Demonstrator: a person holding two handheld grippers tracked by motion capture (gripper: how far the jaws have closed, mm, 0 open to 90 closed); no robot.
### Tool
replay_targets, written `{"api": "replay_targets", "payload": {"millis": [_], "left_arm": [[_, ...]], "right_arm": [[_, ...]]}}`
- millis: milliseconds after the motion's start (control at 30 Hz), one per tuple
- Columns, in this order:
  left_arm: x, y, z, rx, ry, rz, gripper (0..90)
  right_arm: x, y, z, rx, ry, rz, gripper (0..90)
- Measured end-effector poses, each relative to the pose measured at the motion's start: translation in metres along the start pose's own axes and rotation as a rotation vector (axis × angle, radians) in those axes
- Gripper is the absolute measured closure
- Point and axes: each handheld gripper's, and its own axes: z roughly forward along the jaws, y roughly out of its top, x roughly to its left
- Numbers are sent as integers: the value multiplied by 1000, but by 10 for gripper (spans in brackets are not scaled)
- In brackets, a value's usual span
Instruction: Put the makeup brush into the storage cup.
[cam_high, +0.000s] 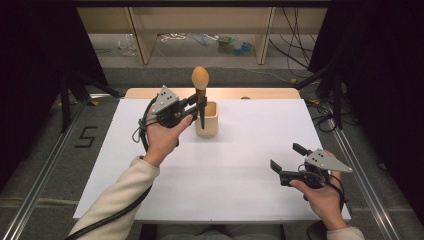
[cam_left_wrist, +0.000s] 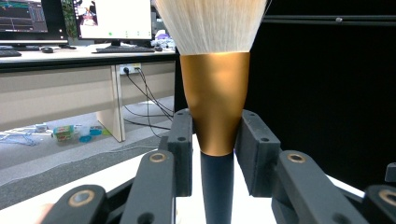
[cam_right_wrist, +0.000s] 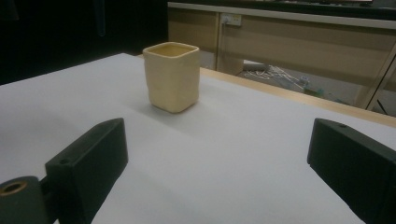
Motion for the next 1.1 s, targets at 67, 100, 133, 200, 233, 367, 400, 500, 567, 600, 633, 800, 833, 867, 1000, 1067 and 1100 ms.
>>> {"api": "replay_targets", "payload": {"millis": [67,100,133,200,233,367,400,500,567,600,633,800,833,867,1000,1067,1100], "left_arm": [[0,0,1,1,0,0,686],[0,0,1,0,0,0,686],[0,0,1,-1,-1,1,686],[0,1,1,-3,-2,4,686],[0,1,1,-3,-2,2,686],[0,2,2,-6,-3,3,686],[0,2,2,-7,-3,1,686],[0,2,3,-8,-1,-1,686],[0,2,4,-10,-1,-2,686],[1,2,4,-10,-1,-1,686],[1,2,4,-11,0,-1,686],[2,3,5,-14,0,0,686],[2,3,5,-15,-1,1,686],[2,3,6,-15,-2,1,686],[1,3,6,-16,-2,2,686],[1,3,6,-16,-3,1,686],[1,3,7,-16,-2,0,686]], "right_arm": [[0,0,0,1,-1,1,61],[0,0,0,1,0,2,61],[0,0,0,1,0,1,61],[0,0,0,2,0,2,61],[0,0,0,2,-1,2,61],[0,0,0,0,0,-1,61],[0,0,0,2,3,-1,61],[0,0,0,1,3,0,61],[0,0,0,3,1,-1,61],[0,0,0,0,0,-1,61],[0,0,0,0,0,-1,61],[0,0,0,1,3,0,61],[0,0,0,4,1,-1,61],[0,0,0,2,3,0,61],[0,0,0,0,0,0,61],[-1,0,-1,17,1,-2,61],[0,0,-1,9,2,-1,61]]}}
